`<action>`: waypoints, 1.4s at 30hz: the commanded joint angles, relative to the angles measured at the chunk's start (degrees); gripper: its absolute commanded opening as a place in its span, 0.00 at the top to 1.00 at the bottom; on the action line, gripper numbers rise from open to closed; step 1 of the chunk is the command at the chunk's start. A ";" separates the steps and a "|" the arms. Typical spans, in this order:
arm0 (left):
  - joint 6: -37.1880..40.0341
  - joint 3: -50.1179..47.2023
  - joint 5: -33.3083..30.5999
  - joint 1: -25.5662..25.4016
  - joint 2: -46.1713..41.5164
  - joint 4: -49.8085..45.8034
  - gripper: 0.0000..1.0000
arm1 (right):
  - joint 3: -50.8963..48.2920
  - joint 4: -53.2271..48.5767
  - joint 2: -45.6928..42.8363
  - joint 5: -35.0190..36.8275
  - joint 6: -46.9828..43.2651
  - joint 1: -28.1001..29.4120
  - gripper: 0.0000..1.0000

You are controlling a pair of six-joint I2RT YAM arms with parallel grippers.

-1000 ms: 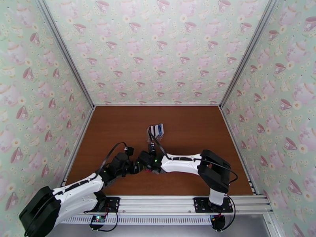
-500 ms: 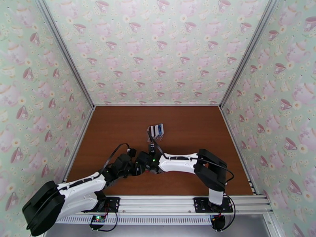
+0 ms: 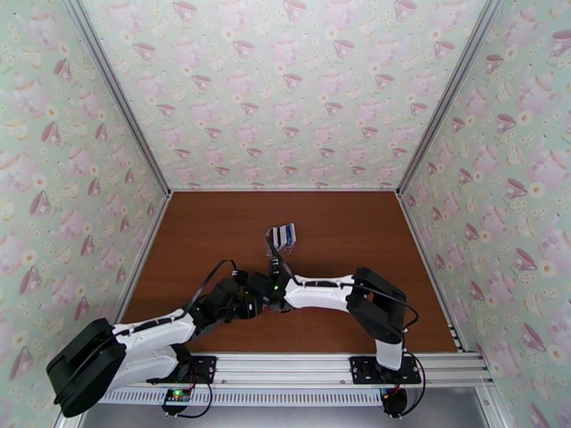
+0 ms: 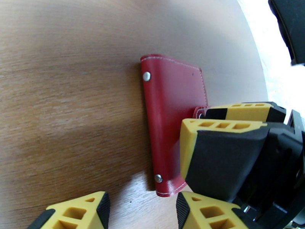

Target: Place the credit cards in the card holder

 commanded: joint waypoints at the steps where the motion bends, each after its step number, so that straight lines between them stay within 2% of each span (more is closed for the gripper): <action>1: -0.46 -0.12 -0.87 -0.31 1.06 1.21 0.48 | 0.94 -0.88 2.45 -0.30 0.97 -0.23 0.59; 3: -0.52 -0.05 -0.89 -0.34 1.61 1.52 0.48 | 0.73 -1.04 2.50 -0.15 0.98 -0.34 0.63; 8: -0.56 0.10 -0.88 -0.58 3.06 2.55 0.48 | -0.34 -0.92 2.01 0.31 0.90 -0.52 0.65; 17: -0.41 1.31 -0.62 -0.94 7.20 4.39 0.48 | -2.01 1.15 0.09 0.10 -0.28 -0.69 0.76; 20: -0.22 1.64 -0.62 -1.14 8.57 4.88 0.48 | -2.44 2.22 -0.31 -0.29 -0.59 -0.69 0.77; 33: -0.46 4.05 -3.55 -1.33 11.54 0.55 0.50 | -5.72 6.04 -4.64 -1.43 -1.56 -0.78 0.99; 42: 0.16 9.43 -5.56 -1.72 19.26 -4.91 0.56 | -9.15 10.70 -7.30 -3.86 -2.97 -1.81 1.00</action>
